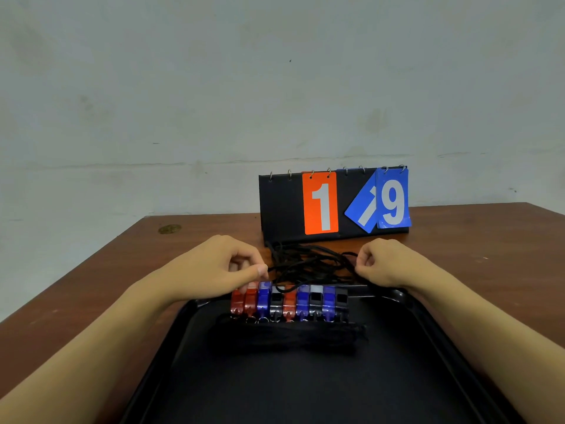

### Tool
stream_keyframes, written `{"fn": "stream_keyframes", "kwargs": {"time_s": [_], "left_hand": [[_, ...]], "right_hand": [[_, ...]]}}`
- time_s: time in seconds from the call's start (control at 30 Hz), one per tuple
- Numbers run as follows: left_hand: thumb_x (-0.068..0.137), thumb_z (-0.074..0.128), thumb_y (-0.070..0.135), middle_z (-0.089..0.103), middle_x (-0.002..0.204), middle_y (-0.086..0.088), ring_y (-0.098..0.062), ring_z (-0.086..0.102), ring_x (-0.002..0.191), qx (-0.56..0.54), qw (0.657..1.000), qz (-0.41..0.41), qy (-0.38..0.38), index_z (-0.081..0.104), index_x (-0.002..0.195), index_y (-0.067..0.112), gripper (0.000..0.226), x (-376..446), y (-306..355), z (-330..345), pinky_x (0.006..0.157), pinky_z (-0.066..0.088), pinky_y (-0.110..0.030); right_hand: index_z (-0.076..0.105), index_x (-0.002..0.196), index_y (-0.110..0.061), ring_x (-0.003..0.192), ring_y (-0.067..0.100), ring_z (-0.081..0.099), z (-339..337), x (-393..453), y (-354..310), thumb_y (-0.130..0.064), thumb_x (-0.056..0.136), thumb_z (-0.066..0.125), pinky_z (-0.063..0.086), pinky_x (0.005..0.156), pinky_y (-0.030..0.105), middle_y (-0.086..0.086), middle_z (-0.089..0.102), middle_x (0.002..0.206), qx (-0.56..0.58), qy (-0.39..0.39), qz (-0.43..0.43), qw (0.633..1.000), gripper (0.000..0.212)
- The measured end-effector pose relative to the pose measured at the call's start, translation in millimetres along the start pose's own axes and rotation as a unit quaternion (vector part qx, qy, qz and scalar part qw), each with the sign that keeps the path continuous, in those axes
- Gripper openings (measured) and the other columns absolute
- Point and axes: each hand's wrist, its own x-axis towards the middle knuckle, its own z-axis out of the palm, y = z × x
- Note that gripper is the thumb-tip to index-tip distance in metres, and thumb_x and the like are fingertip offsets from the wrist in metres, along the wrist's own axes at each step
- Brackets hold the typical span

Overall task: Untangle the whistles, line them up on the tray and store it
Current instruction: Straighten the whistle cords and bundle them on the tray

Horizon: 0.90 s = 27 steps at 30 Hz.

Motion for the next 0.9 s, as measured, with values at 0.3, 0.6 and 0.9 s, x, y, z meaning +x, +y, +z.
{"fn": "stream_keyframes", "kwargs": {"time_s": [0.3, 0.6, 0.9], "left_hand": [[0.101, 0.060, 0.032, 0.075, 0.072, 0.010, -0.016, 0.072, 0.070, 0.004, 0.998, 0.017, 0.064, 0.075, 0.096, 0.035, 0.017, 1, -1, -1, 0.077, 0.060, -0.037], [0.099, 0.064, 0.038, 0.072, 0.082, 0.005, -0.023, 0.071, 0.076, -0.062, 0.991, 0.038, 0.110, 0.056, 0.133, 0.041, 0.034, 4, 7, 7, 0.084, 0.057, -0.045], [0.097, 0.069, 0.036, 0.058, 0.068, -0.001, -0.016, 0.048, 0.057, -0.079, 0.993, 0.071, 0.044, 0.069, 0.106, 0.035, 0.008, 4, 19, 25, 0.060, 0.041, -0.029]], "right_hand": [[0.060, 0.101, -0.025, 0.076, 0.000, 0.062, -7, -12, -17, -0.026, 0.103, 0.057, 0.043, 0.061, 0.009, -0.013, 0.068, 0.085, 0.148, 0.199, -0.133, 0.960, 0.003], [0.070, 0.116, -0.024, 0.102, 0.005, 0.072, -15, -53, -55, -0.010, 0.100, 0.061, 0.055, 0.092, 0.019, -0.007, 0.078, 0.101, 0.335, 0.068, -0.269, 0.901, 0.023], [0.067, 0.120, -0.029, 0.102, 0.001, 0.069, -8, -67, -75, -0.015, 0.099, 0.063, 0.055, 0.087, 0.020, -0.020, 0.074, 0.104, 0.261, 0.066, -0.341, 0.901, 0.025]]}}
